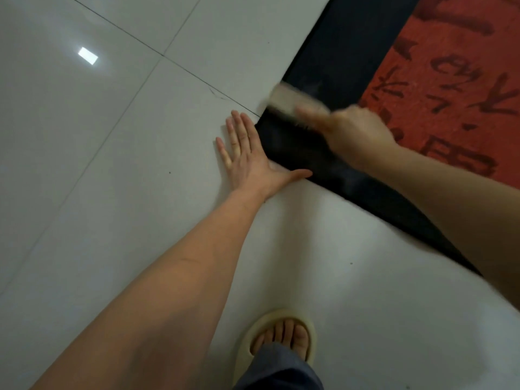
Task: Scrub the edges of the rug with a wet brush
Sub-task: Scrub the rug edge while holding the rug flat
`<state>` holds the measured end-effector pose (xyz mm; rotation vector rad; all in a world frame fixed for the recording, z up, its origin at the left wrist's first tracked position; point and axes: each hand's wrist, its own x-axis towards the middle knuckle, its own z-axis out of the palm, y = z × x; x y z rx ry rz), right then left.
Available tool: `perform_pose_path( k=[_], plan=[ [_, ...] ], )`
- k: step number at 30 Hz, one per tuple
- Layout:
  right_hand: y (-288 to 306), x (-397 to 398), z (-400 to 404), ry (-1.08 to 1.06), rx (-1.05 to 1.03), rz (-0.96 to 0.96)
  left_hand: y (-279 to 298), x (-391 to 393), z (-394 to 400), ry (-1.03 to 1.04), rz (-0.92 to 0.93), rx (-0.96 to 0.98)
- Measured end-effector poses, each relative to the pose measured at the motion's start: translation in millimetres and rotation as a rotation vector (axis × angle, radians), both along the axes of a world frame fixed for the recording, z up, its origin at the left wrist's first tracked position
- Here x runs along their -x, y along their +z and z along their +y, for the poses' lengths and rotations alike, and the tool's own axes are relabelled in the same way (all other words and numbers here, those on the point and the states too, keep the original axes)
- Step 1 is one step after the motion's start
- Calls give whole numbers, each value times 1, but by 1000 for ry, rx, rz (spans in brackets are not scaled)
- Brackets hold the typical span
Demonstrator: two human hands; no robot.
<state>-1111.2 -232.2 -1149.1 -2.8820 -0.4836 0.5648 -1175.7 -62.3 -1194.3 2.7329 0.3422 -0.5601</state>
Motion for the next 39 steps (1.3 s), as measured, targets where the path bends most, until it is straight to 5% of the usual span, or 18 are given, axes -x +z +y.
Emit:
perform_pose_path(
  k=[3, 6, 8, 12, 17, 21, 25, 29, 35, 39],
  plan=[
    [-8, 11, 28, -202, -62, -55, -1, 0, 1, 6, 10, -7],
    [-12, 56, 41, 16, -155, 89, -2, -3, 1, 9, 20, -18],
    [-9, 28, 19, 47, -43, 14, -1, 0, 1, 14, 4, -12],
    [-10, 15, 34, -297, -92, -54, -3, 0, 2, 20, -10, 11],
    [-8, 49, 24, -17, -147, 61, -6, -1, 2, 8, -18, 11],
    [-11, 33, 9, -391, -135, -40, -7, 0, 14, 7, -75, 143],
    [-24, 96, 52, -638, -278, -5, -17, -3, 22, 180, -331, 362],
    [-28, 119, 112, -617, -678, -8, -25, -6, 15, 281, -407, 351],
    [-16, 141, 45, -846, -457, -78, -24, -4, 17, 249, -375, 361],
    [-20, 126, 114, -751, -698, -17, -25, -5, 21, 208, -362, 360]
  ],
)
